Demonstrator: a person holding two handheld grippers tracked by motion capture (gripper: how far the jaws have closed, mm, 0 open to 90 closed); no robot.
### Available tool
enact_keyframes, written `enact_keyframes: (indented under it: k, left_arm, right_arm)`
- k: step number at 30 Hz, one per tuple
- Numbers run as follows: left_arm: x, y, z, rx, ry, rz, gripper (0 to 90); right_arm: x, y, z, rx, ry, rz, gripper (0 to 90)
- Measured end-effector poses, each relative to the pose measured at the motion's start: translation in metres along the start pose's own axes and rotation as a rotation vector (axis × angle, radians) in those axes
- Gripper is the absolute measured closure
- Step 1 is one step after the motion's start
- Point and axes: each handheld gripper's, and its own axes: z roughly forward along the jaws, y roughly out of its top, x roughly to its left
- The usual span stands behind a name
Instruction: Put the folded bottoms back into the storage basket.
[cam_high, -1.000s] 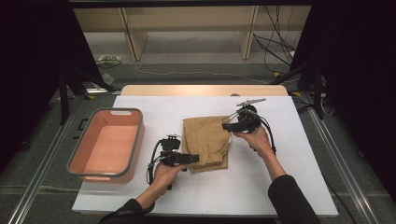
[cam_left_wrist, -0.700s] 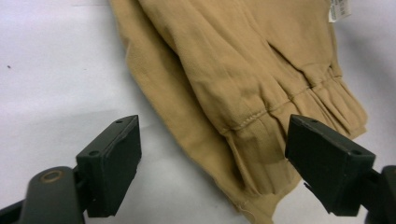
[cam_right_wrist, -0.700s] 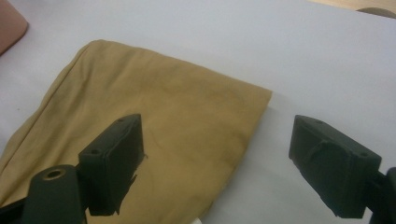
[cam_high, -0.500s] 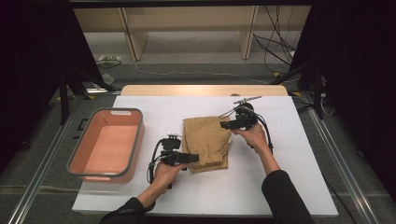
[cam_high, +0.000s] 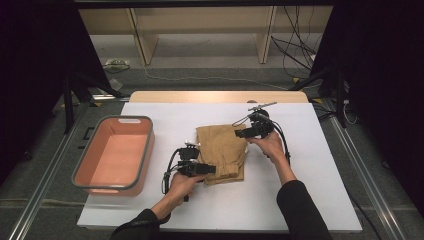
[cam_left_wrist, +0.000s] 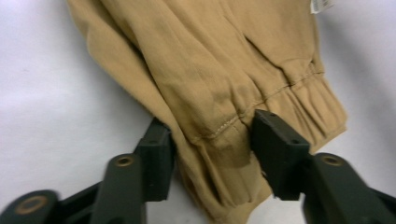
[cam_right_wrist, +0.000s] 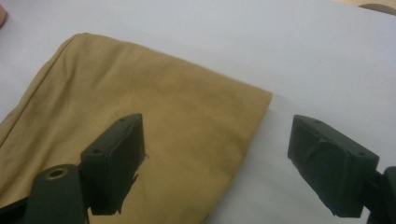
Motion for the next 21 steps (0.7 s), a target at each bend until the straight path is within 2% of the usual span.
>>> enact_keyframes:
  k: [7, 10, 13, 21]
  left_arm:
    - [0.000, 0.002, 0.000, 0.003, -0.025, -0.020, 65.0]
    - [0.001, 0.002, -0.001, 0.004, -0.033, -0.018, 67.2]
    - [0.001, 0.003, -0.002, 0.002, -0.041, -0.016, 70.5]
    - [0.003, 0.005, -0.006, 0.013, -0.057, -0.011, 74.2]
  right_arm:
    - [-0.002, 0.001, 0.004, 0.012, -0.002, 0.024, 24.5]
    - [-0.003, 0.001, 0.006, 0.013, -0.005, 0.027, 27.6]
    - [-0.005, 0.001, 0.009, 0.013, -0.001, 0.050, 31.6]
    - [-0.006, 0.002, 0.017, 0.039, 0.003, 0.061, 34.3]
